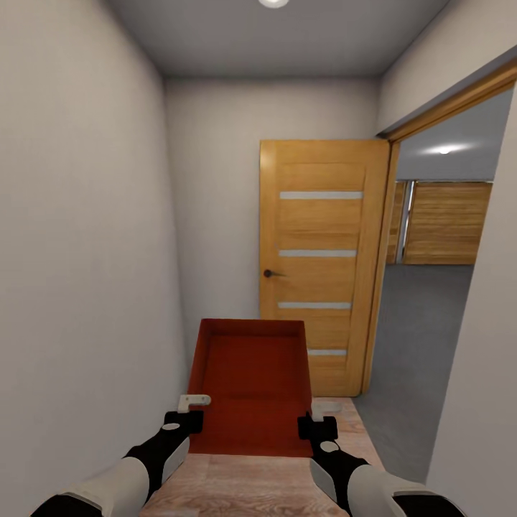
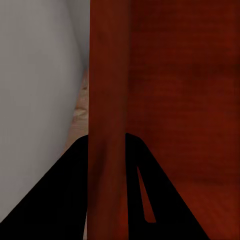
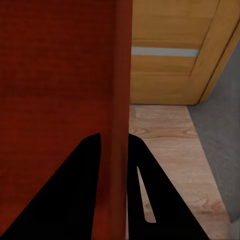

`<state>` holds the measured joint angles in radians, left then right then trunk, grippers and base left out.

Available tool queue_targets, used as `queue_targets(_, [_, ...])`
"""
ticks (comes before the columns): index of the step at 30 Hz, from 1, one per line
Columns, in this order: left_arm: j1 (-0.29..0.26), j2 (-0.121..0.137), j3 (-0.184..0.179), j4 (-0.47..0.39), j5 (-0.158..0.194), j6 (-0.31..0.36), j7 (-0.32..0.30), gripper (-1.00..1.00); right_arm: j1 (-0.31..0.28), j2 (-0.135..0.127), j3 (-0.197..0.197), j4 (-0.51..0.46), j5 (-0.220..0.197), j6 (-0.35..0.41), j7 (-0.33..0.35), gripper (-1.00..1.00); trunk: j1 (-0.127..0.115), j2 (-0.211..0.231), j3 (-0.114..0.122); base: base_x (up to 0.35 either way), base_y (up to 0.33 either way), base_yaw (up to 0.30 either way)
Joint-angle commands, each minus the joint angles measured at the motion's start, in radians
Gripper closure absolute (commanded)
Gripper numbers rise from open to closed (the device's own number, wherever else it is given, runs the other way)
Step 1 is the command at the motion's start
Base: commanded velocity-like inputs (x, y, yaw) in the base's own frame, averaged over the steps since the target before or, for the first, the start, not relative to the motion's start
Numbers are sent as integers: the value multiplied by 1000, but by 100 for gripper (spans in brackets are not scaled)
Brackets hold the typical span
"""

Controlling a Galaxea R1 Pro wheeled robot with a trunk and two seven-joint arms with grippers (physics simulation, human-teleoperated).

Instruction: Move the two storage containers from the living room to the garage. In the garage, place one container on the floor and stack the other container on top of it (either order is fine).

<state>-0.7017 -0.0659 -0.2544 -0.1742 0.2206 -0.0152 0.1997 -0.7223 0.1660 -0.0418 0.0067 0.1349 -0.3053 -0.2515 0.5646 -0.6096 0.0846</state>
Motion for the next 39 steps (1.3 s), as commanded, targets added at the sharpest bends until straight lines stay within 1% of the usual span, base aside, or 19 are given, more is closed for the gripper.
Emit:
queue_targets(1, [-1,8,54,3,42,-2,20,100,0,-13,-26,-2,6,-32,-8,100,0,0,0,84,0,0])
queue_targets(7, [-1,8,53,0,42,-2,21,100,0,-11,-26,-2,5,-32,-8,100,0,0,0,17,0,-152])
queue_targets(29, [-1,6,53,1,42,-2,21,100,0,-12,-26,-2,5,-32,-8,100,0,0,0,7,2,-281])
queue_targets(34, [-1,6,53,1,42,-2,20,100,0,-13,-26,-2,5,-32,-8,100,0,0,0,127,112,-284])
queue_targets(39, [-1,5,52,1,42,0,20,100,0,-12,-26,-2,5,-32,-8,100,0,0,0,193,227,-284])
